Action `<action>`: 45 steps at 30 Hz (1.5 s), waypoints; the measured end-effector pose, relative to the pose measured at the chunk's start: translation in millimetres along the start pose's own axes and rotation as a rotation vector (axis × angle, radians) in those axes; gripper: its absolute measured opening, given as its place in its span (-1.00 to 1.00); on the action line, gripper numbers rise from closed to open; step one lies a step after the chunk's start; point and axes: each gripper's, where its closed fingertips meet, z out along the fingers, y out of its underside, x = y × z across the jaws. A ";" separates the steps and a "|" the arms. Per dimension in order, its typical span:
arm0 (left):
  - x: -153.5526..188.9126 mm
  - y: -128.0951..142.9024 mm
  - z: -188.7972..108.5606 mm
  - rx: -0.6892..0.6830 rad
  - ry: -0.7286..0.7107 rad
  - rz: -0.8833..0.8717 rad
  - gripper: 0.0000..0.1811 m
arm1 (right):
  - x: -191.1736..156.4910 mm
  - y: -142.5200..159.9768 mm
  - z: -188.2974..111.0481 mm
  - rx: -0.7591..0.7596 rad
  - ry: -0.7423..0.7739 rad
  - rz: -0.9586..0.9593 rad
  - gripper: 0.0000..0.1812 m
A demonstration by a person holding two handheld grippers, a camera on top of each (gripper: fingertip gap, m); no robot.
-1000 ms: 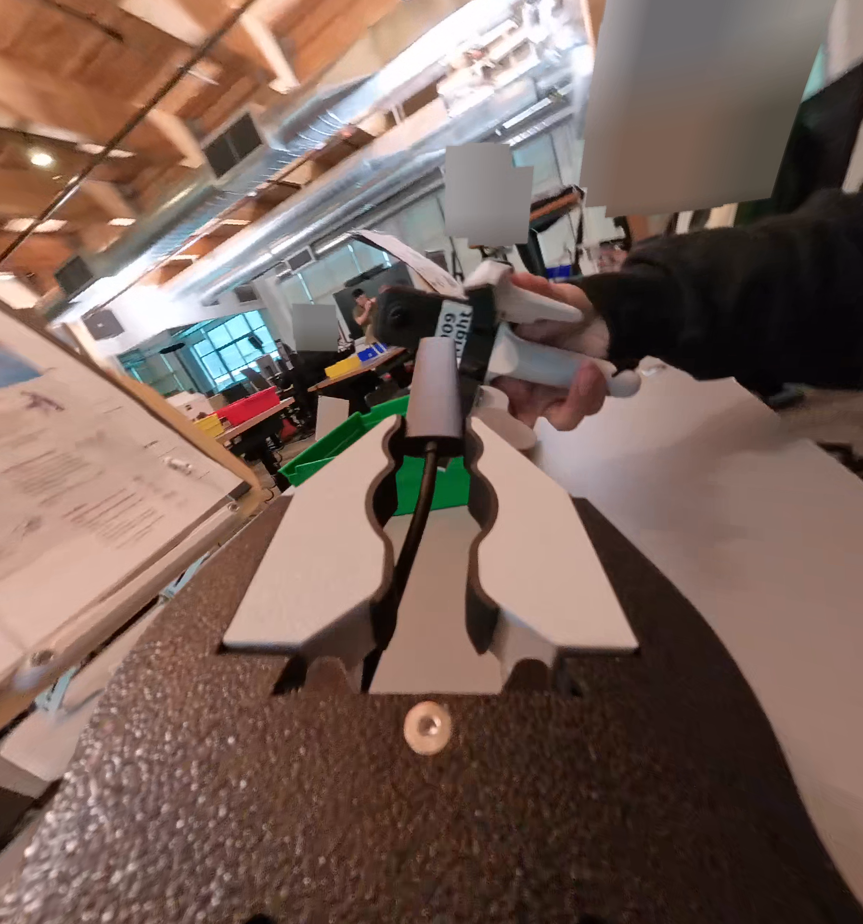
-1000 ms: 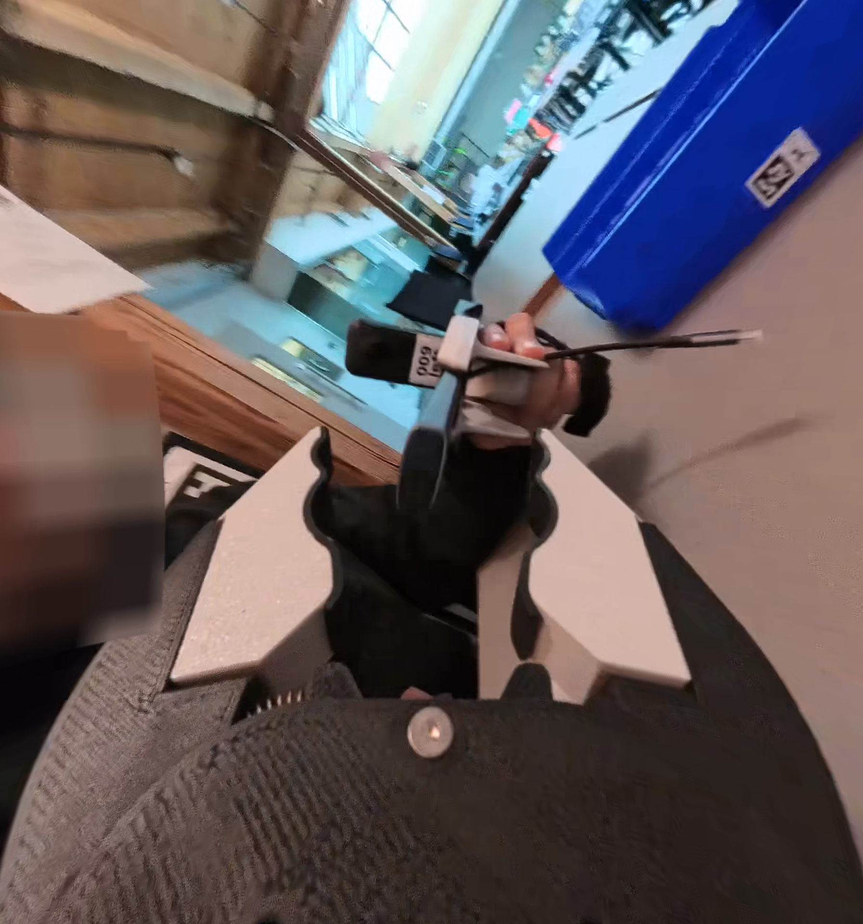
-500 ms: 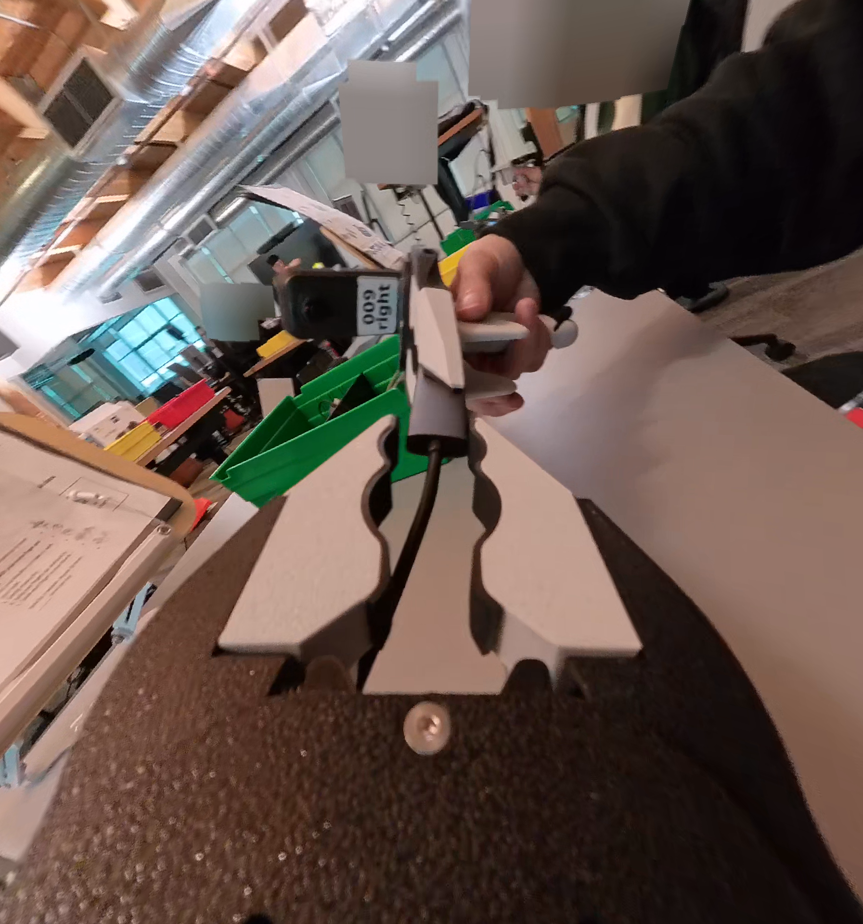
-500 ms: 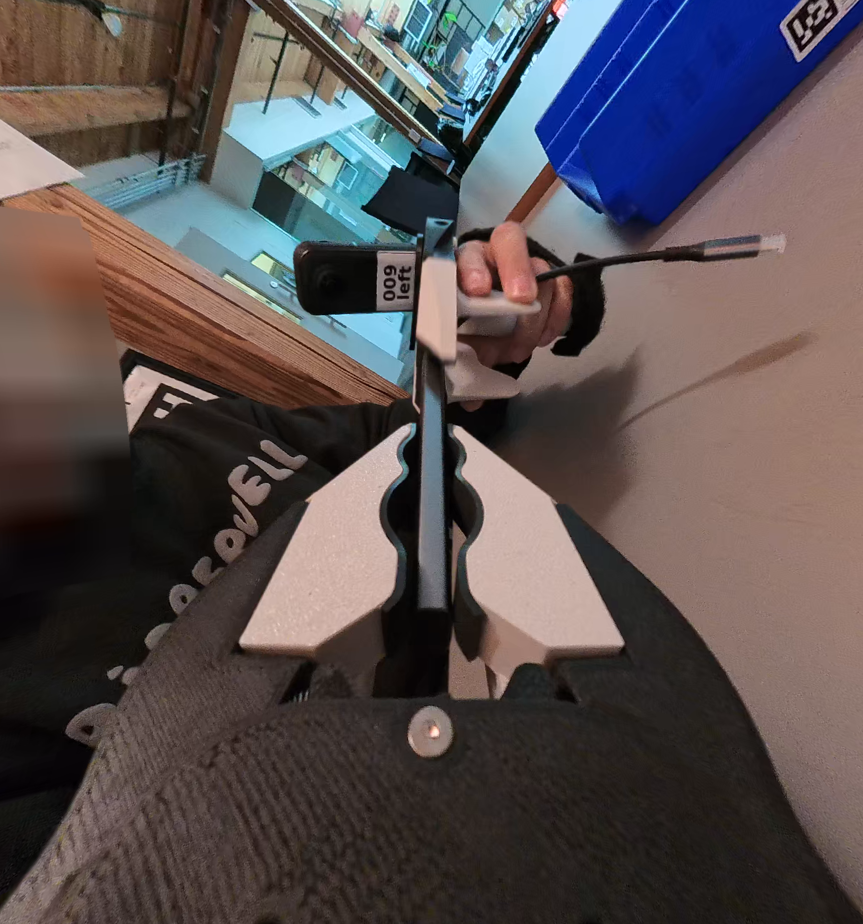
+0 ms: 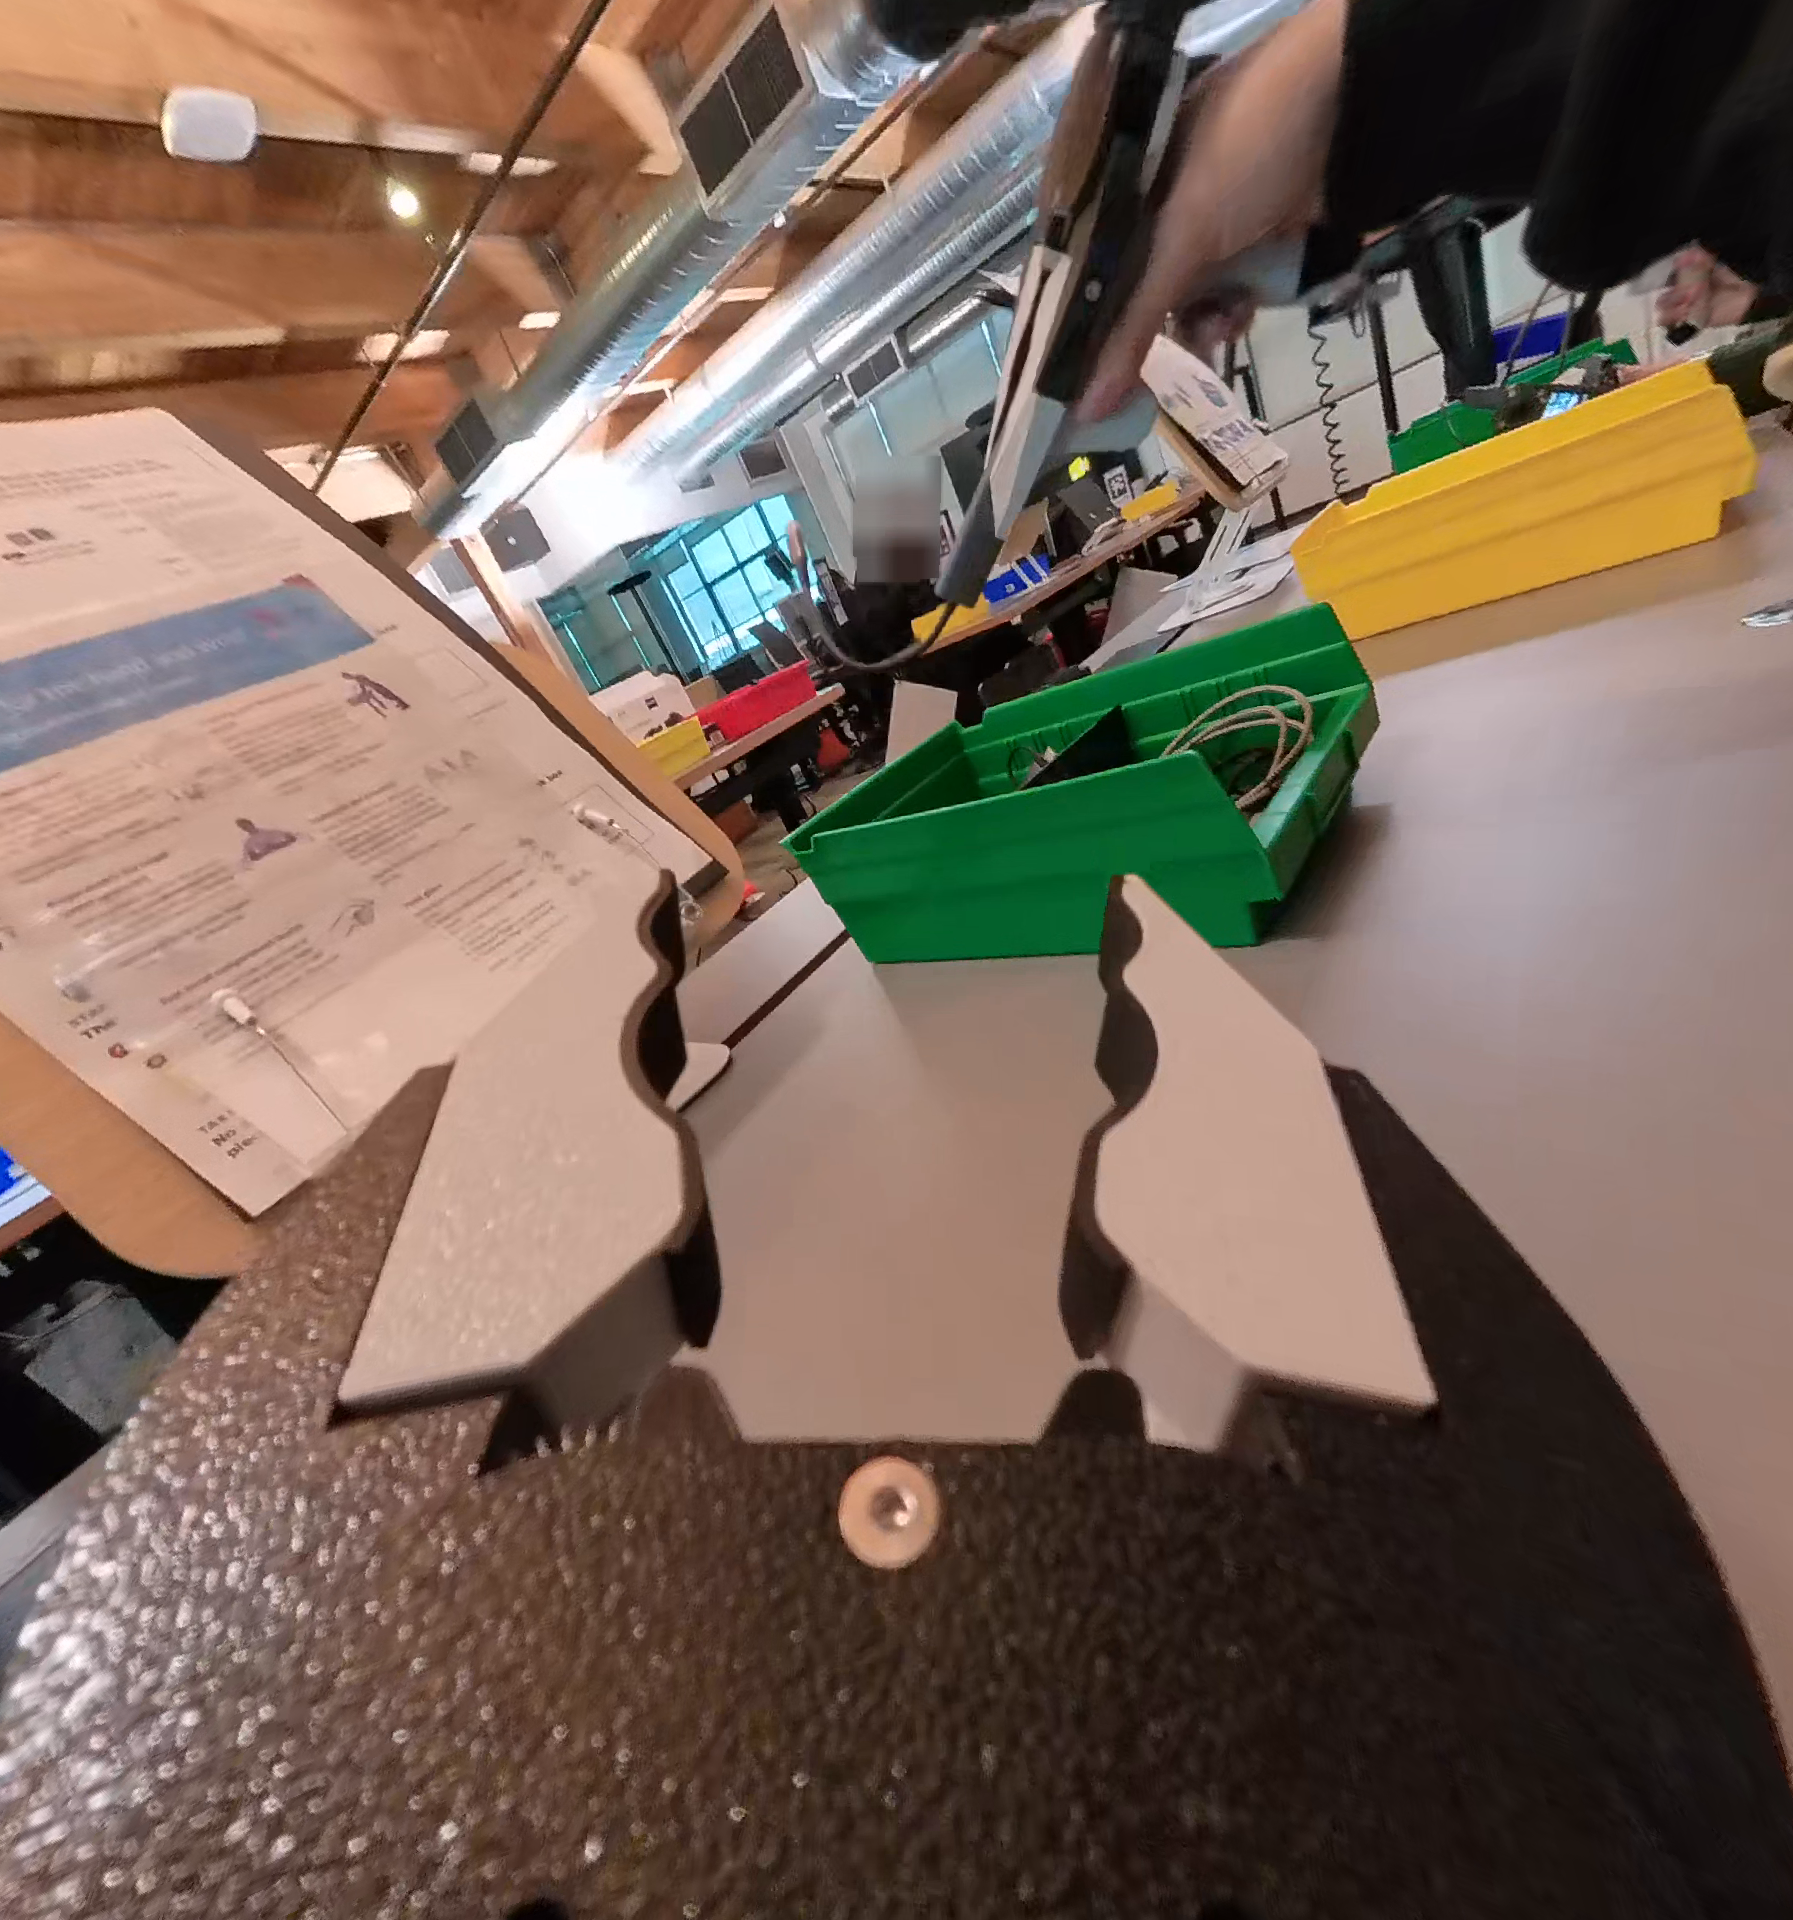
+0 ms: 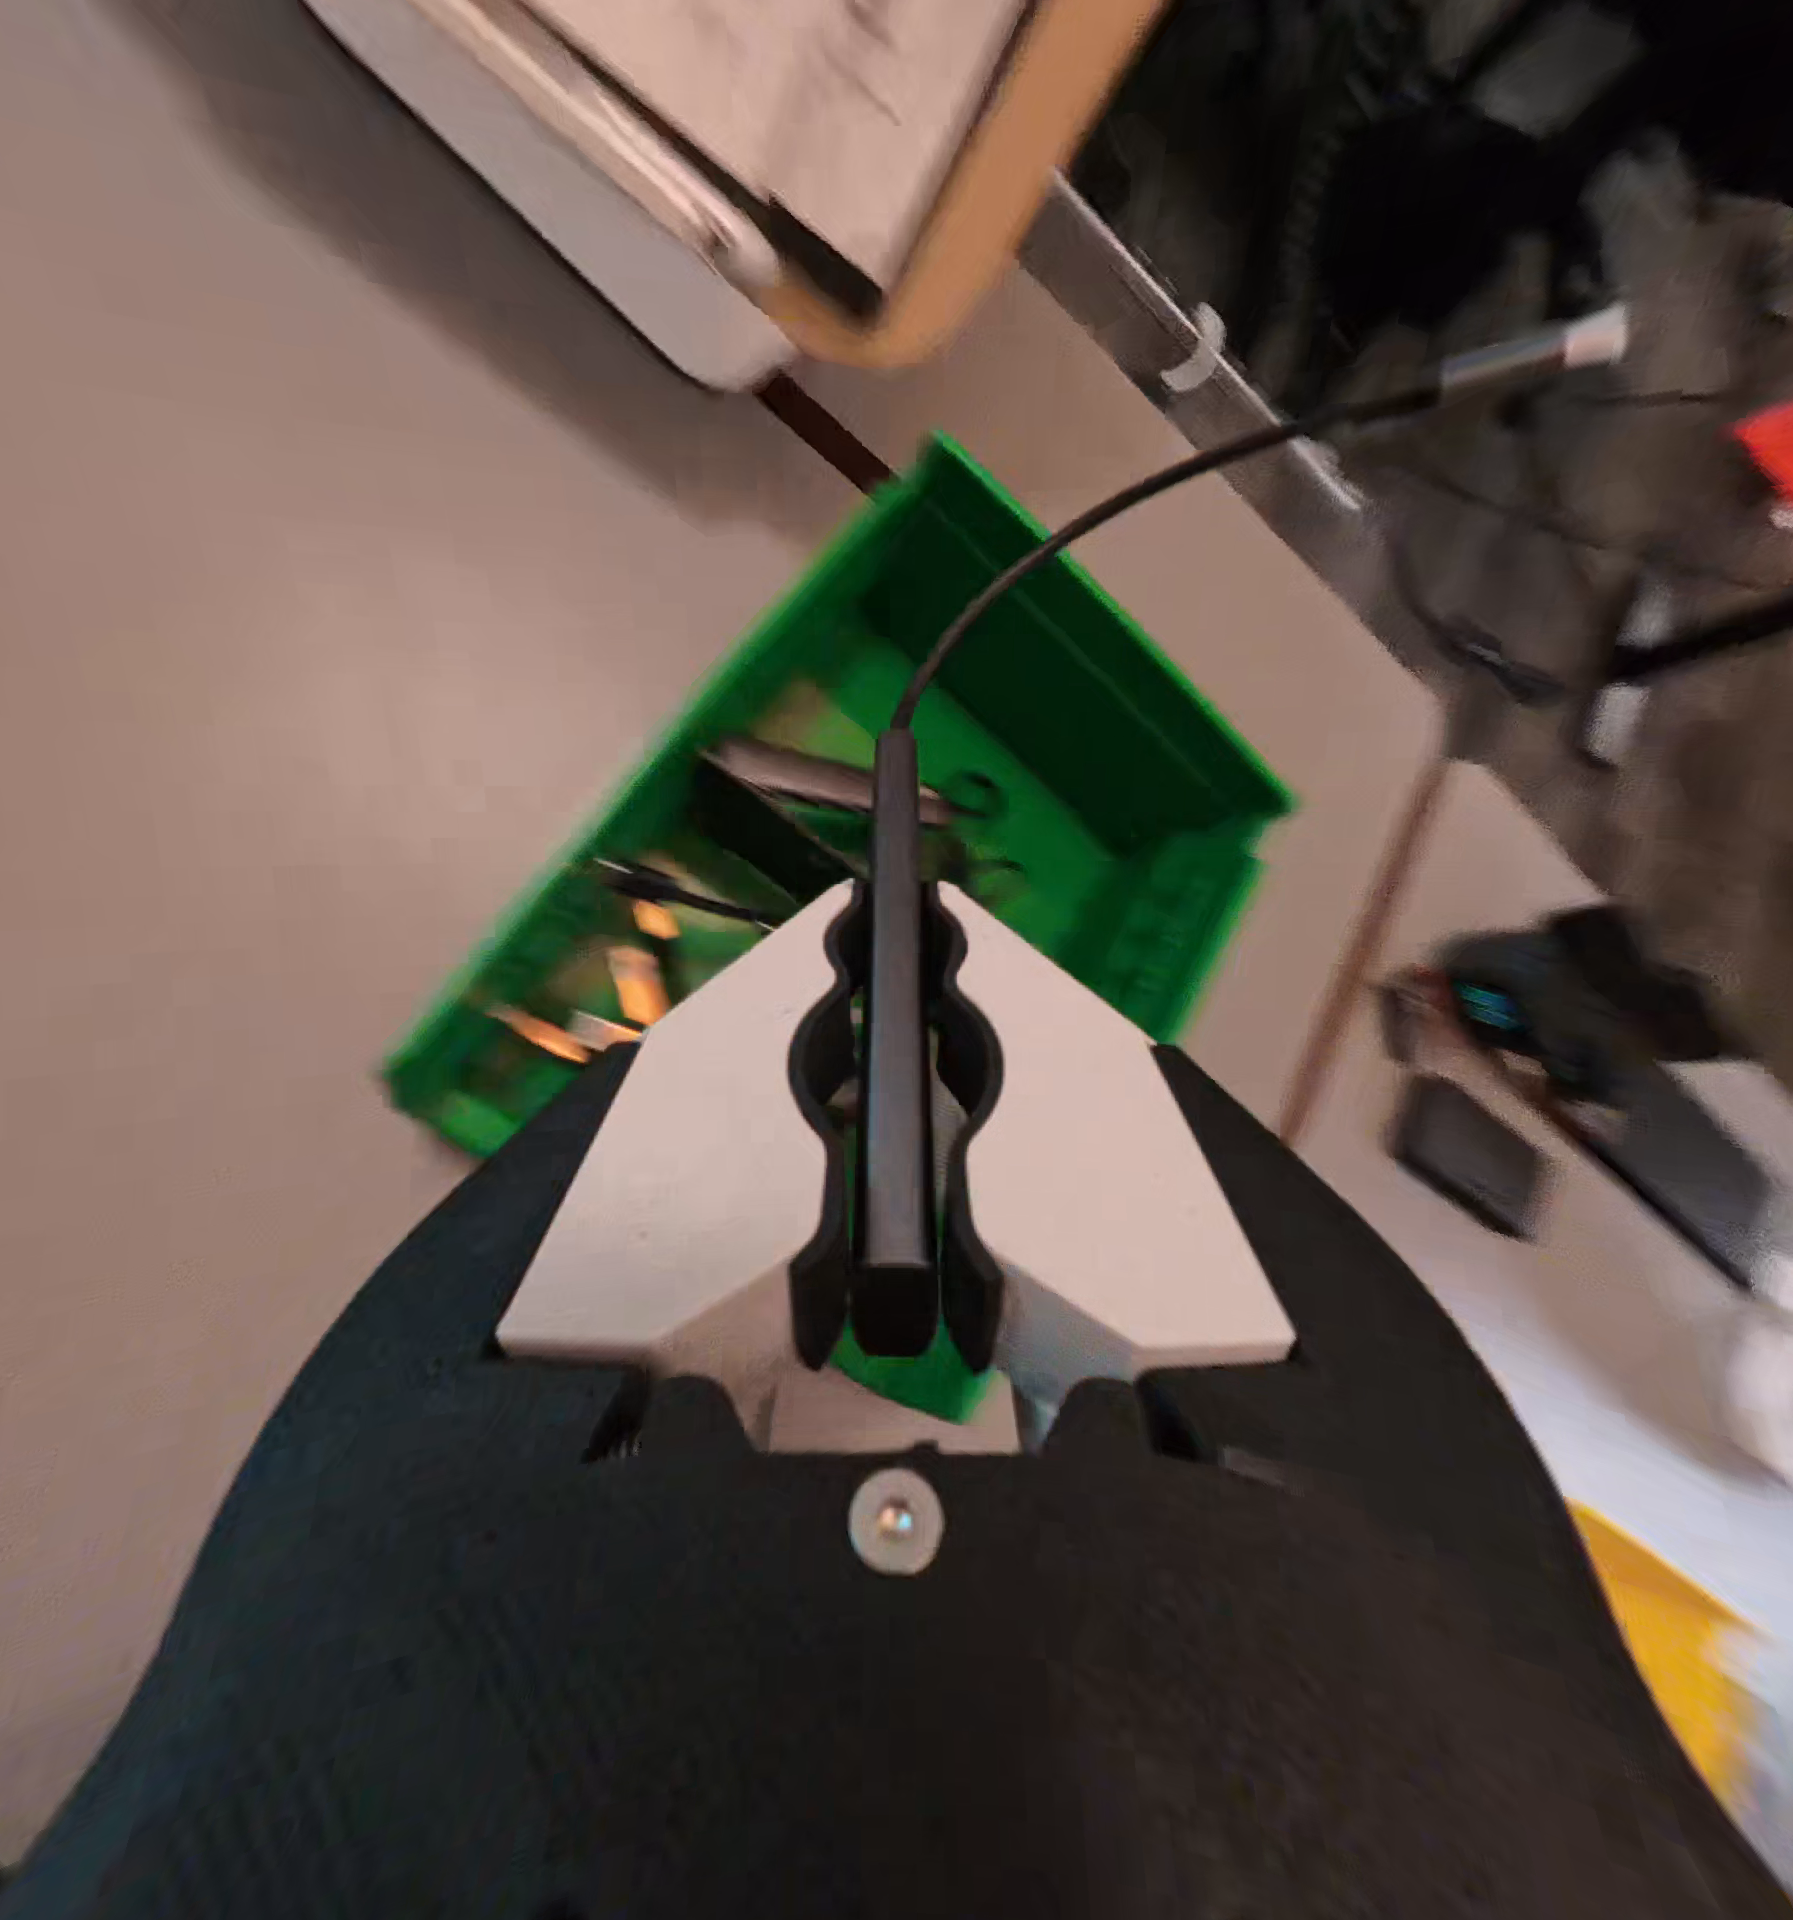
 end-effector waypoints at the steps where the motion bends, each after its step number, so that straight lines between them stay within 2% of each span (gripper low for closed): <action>1: -0.5 2.2 0.3 -0.010 -0.002 -0.004 -0.14 | 14.7 6.1 8.2 -0.072 0.068 -0.077 -0.91; 3: 0.4 5.1 0.6 -0.022 0.007 -0.012 -0.15 | 36.5 15.7 26.8 -0.193 0.161 -0.273 -0.91; 6: -0.3 7.3 0.5 -0.030 0.009 -0.025 -0.17 | 56.9 17.3 57.8 -0.251 0.250 -0.605 -0.91; 10: -1.6 10.9 0.4 -0.044 0.012 -0.057 -0.17 | 44.2 12.4 91.2 -0.109 0.163 -0.787 -0.91; 12: -3.4 11.0 0.1 -0.044 0.005 -0.068 -0.17 | 39.6 19.7 100.9 -0.061 0.117 -0.844 -0.91; 18: -2.4 9.9 1.0 -0.043 0.014 -0.098 -0.17 | 66.2 78.1 118.0 -0.247 0.047 -0.759 -0.91; 20: -2.1 10.3 1.2 -0.044 0.015 -0.100 -0.17 | 67.7 86.9 122.7 -0.280 0.020 -0.689 -0.90; 21: -1.8 11.3 1.5 -0.049 0.018 -0.103 -0.17 | 69.0 85.6 125.7 -0.284 0.021 -0.616 -0.78; 22: -1.6 12.7 1.9 -0.057 0.018 -0.104 -0.17 | 70.7 76.9 128.9 -0.247 0.033 -0.545 -0.57; 24: -1.0 16.1 2.2 -0.073 0.021 -0.098 -0.17 | 72.3 53.1 130.8 -0.131 0.044 -0.418 -0.42; 26: -1.1 17.9 2.2 -0.081 0.021 -0.093 -0.17 | 78.5 40.0 129.6 -0.074 0.066 -0.330 -0.35; 30: -1.9 18.2 2.1 -0.083 0.021 -0.108 -0.17 | 92.3 45.3 123.8 -0.081 0.121 -0.305 -0.21; 33: -0.8 17.1 2.5 -0.079 0.025 -0.110 -0.17 | 104.5 65.4 115.9 -0.139 0.166 -0.288 -0.24; 38: 2.0 17.4 3.1 -0.084 0.039 -0.114 -0.17 | 95.6 72.5 86.0 -0.049 0.185 -0.197 -0.23; 41: 2.5 17.7 3.3 -0.086 0.043 -0.125 -0.17 | 69.3 62.5 45.5 0.139 0.225 -0.085 -0.20; 43: 3.1 20.4 4.1 -0.099 0.046 -0.144 -0.17 | 36.8 61.9 15.0 0.300 0.220 0.015 -0.07; 45: 3.0 26.7 5.4 -0.131 0.042 -0.165 -0.17 | -9.6 72.8 -9.9 0.415 0.146 0.081 0.03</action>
